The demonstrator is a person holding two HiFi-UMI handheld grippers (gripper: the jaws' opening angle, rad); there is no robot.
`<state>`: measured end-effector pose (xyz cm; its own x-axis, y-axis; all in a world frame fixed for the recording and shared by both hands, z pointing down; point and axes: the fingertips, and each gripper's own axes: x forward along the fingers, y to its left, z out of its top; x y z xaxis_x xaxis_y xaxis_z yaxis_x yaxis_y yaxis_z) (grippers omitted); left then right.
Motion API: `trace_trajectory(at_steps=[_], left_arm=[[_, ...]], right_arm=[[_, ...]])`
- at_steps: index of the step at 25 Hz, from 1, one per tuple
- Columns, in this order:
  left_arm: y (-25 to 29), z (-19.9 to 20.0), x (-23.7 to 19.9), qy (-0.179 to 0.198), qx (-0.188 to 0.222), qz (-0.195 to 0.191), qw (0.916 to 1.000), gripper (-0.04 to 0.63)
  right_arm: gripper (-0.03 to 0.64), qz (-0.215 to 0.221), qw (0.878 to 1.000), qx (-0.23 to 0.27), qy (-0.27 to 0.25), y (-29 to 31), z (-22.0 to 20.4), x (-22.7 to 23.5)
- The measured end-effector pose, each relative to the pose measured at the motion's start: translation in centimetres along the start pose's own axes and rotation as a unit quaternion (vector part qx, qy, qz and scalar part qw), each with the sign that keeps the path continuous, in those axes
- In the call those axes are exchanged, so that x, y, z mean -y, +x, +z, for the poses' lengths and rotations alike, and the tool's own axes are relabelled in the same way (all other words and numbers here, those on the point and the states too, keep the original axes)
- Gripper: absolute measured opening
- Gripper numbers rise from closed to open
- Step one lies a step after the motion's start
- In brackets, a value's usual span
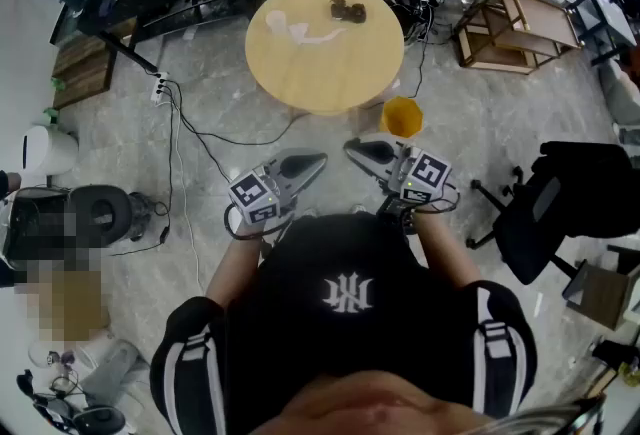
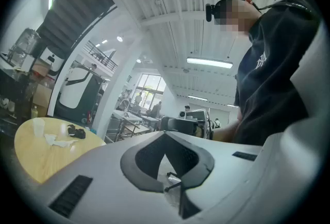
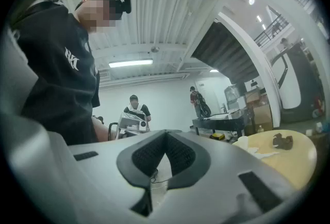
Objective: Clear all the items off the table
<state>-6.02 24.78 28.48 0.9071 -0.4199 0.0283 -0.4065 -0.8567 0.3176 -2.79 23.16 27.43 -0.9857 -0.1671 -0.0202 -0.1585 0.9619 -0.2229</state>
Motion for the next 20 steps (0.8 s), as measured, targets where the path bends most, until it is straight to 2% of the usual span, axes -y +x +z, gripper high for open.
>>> trace_trajectory(at_steps=[12,16,20], left_arm=[[-0.2,0.1,0.1,-0.009,0.007,-0.005,0.9999,0.014],[-0.6,0.2,-0.4,-0.011,0.008,0.003,0.9999,0.014],[-0.9,1.0,-0.8,0.005,0.010,0.021,0.9997,0.014]], right_arm=[[0.000,-0.007,1.000,0.015,0.000,-0.1,0.9,0.9],[0.002,-0.012,1.000,0.019,0.009,-0.1,1.0,1.0],[0.002,-0.021,0.999,0.027,-0.002,-1.6,2.7,1.4]])
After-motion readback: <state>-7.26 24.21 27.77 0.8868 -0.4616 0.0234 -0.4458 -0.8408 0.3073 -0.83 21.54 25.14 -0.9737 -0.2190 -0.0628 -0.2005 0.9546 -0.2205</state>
